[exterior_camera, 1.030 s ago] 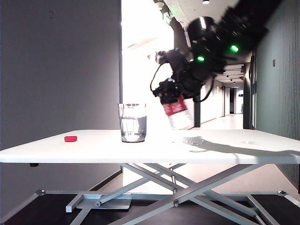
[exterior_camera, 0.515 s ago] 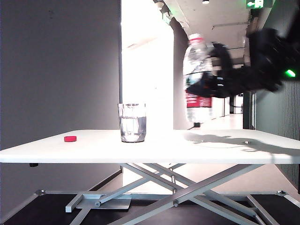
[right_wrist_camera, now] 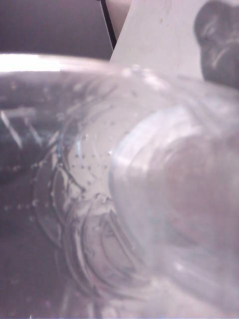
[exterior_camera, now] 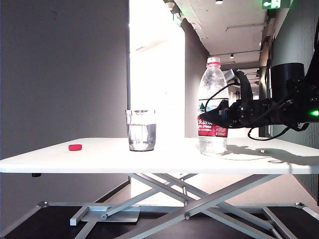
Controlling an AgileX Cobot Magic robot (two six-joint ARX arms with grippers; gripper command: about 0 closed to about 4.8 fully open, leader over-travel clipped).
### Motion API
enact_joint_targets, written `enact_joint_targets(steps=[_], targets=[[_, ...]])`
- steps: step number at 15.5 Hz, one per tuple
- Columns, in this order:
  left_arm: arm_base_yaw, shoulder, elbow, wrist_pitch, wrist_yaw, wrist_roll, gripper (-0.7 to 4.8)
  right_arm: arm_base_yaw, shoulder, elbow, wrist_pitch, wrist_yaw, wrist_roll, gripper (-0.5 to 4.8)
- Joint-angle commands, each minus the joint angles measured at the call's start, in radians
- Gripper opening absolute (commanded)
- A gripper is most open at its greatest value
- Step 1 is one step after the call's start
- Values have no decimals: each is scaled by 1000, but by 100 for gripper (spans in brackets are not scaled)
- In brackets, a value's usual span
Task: Pick up the mineral water bottle on the table and pour water into the mug until it's half full.
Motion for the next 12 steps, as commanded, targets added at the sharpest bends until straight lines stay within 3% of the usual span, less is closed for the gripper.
enact_joint_targets(steps=[1,2,4,12], targets=[[-2,0,1,-5,8,4,-5,2,-11,5,44,-22,-23,249],[-2,0,1,-5,7,5,-5,2,-11,5,41,-22,-23,369],[-2,0,1,-5,8,8,-5,3,-11,5,40,-22,-23,464],[-2,0,1,-5,7,16,-5,-21,-23,-11,52,-153,33,479]])
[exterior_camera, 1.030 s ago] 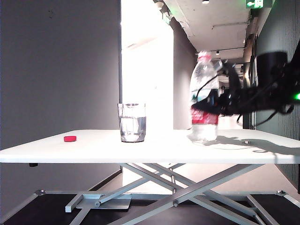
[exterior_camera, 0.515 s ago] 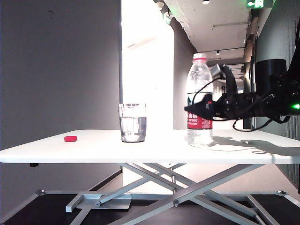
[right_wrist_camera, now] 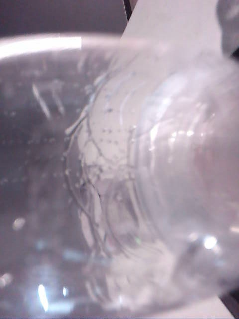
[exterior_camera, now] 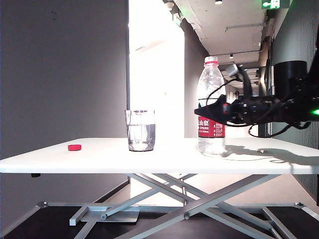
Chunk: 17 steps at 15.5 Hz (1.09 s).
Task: Pick up the mineral water bottle on the table and pour water into the mug until it's half full.
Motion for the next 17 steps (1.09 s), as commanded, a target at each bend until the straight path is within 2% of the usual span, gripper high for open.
enact_joint_targets(steps=[1,8,9,12,13,15,16,17], targets=[[-2,1,1,-5,7,9,-5,-21,-31,-29,34,-23,7,479],[-1,1,1,-5,8,14,-5,-126,-244,-273,80,-14,8,479],[-1,1,1,-4,8,-14,-5,-126,-357,-373,105,0,8,340],[-1,1,1,-4,23,-26,-5,-120,-590,-534,89,80,39,27],[-1,1,1,-4,23,-26,-5,-121,-662,-583,66,96,48,-7],[-1,1,1,-2,21,-18,-5,-119,-835,-700,-52,255,60,-9],[-1,1,1,5,-1,-5,-5,-109,-916,-752,-121,359,59,-9],[-1,1,1,16,-74,21,-5,-106,-1049,-829,-232,502,55,-9]])
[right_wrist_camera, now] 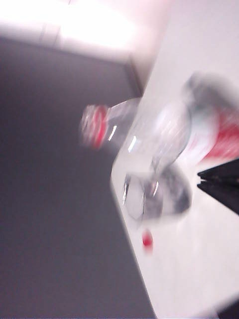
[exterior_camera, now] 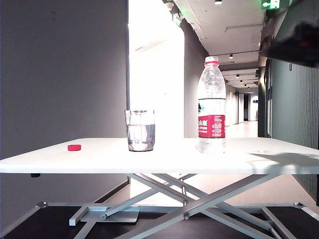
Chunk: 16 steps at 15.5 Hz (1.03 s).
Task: Pick up the mineral water bottle on the table and pour water into the mug until it's half full.
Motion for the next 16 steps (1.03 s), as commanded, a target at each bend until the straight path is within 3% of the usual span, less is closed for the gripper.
enact_joint_targets(steps=[1,3,4,6,8,12,16], targets=[[-1,1,1,28,-181,41,-5,11,-262,-153,-238,306,0,-9],[-1,1,1,51,-379,37,-5,12,-421,-221,-333,359,-82,-9],[-1,1,1,82,-500,38,-5,13,-526,-250,-405,437,-84,-9],[-1,1,1,142,-596,9,-5,24,-640,-270,-524,539,-84,-9],[-1,1,1,213,-608,-34,-5,41,-758,-317,-544,572,-84,-9],[-1,1,3,223,-607,-87,-5,48,-916,-380,-607,603,-84,-9],[-1,1,3,243,-594,-96,-5,47,-1114,-410,-749,614,-87,-9]])
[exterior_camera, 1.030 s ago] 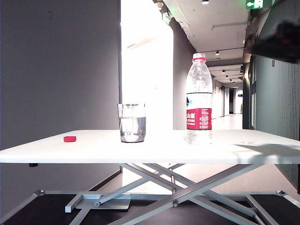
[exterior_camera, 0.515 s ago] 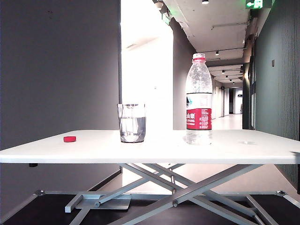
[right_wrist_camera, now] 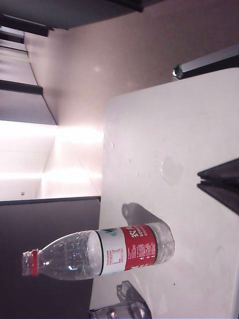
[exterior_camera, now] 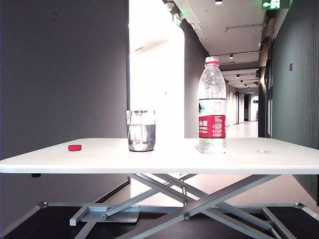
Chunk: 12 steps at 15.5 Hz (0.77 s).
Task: Pick up the mineral water bottle on the table and pour water into the mug until it's half full.
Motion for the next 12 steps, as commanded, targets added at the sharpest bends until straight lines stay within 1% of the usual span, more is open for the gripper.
enact_joint_targets(steps=[1,2,4,5,9,12], targets=[[-1,1,3,44,16,-7,-5,-1,-117,1,-120,10,-25,-9],[-1,1,3,52,15,-10,-5,-1,-176,1,-185,32,-25,-9],[-1,1,3,55,10,-10,-5,-1,-272,-7,-236,56,-25,-9],[-1,1,3,55,11,-10,-5,-1,-300,-13,-243,58,-26,-9],[0,1,3,74,-1,-1,-5,-3,-296,-37,-258,58,-34,-9],[0,1,3,100,-27,3,-5,-3,-296,-37,-220,114,-55,-9]])
